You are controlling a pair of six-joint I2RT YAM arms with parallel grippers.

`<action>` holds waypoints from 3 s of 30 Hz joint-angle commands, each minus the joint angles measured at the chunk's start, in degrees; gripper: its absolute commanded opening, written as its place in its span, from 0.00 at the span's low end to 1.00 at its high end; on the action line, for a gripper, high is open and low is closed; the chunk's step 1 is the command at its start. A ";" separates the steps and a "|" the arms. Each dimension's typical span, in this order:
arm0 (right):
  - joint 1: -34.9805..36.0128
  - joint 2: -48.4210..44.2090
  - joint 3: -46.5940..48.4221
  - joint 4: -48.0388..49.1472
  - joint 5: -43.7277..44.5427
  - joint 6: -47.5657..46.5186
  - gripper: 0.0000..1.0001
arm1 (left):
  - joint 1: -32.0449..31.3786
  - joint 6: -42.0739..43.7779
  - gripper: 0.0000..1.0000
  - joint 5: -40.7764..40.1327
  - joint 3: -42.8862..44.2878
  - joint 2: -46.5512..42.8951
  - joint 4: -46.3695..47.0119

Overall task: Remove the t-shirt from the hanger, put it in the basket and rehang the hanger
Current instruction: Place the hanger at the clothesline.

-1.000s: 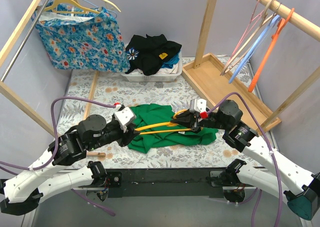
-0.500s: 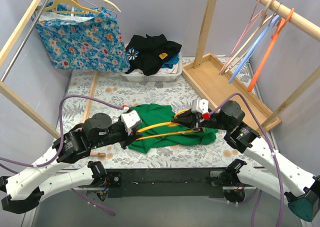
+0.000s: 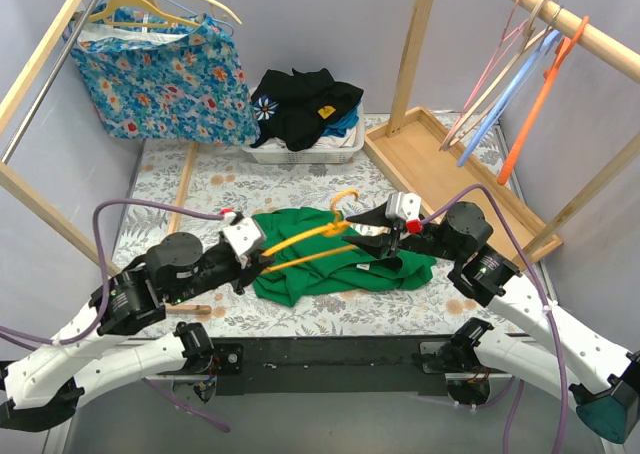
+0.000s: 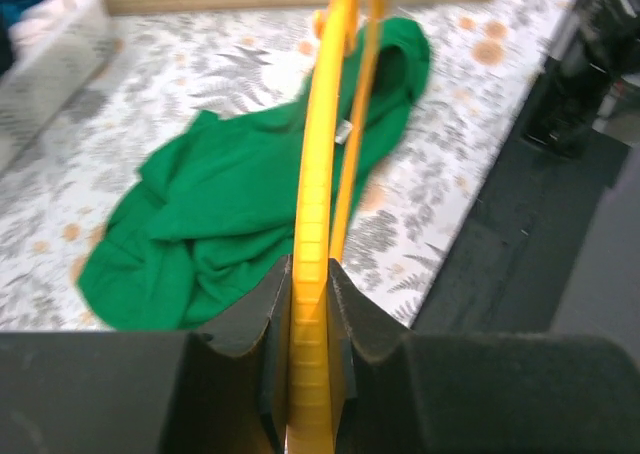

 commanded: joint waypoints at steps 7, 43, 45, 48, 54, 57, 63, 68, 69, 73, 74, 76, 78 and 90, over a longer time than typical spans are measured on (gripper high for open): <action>-0.35 -0.93 -2.14 2.44 15.47 3.23 0.66 | 1.00 -2.41 0.00 -12.78 8.13 -1.71 -6.36; 1.85 1.79 -18.40 2.62 18.67 21.16 0.57 | 1.00 7.95 0.00 -26.23 19.72 38.59 54.18; 2.02 1.53 -19.02 2.71 18.67 21.25 0.57 | 1.00 8.66 0.00 -24.65 23.68 41.95 56.82; 2.20 1.27 -19.63 3.24 18.76 21.34 0.57 | 0.91 9.63 0.00 -23.33 29.21 48.54 58.50; 2.29 2.05 -19.99 4.38 18.06 21.34 0.57 | 1.00 11.56 0.00 -21.84 36.51 58.65 64.29; 2.38 2.41 -20.16 4.99 17.88 21.25 0.57 | 0.91 13.14 0.00 -21.40 40.98 63.57 67.81; 2.46 2.41 -21.39 6.22 17.88 21.69 0.57 | 1.00 15.60 0.00 -19.03 48.81 71.23 71.33; 2.55 2.06 -22.27 6.40 17.97 21.78 0.56 | 1.00 16.40 0.00 -17.44 59.36 79.31 68.79; 2.55 1.88 -22.45 6.40 18.23 21.78 0.56 | 1.08 16.48 0.00 -17.35 60.33 80.28 69.30; 2.64 1.62 -23.15 6.93 18.41 21.78 0.56 | 1.08 16.75 0.00 -16.56 66.74 85.46 68.89; 2.73 1.62 -23.32 7.28 18.50 21.69 0.56 | 1.17 16.84 0.00 -16.12 71.11 88.17 68.00; 2.73 1.53 -23.85 7.28 18.85 21.95 0.56 | 1.17 17.01 0.00 -15.51 74.74 90.47 66.85; 2.81 1.27 -24.20 7.63 18.85 21.95 0.56 | 1.35 17.19 0.00 -14.28 79.04 93.11 65.89; 2.90 1.27 -24.56 8.33 18.85 21.95 0.56 | 4.60 12.27 0.00 -8.65 79.32 95.93 65.70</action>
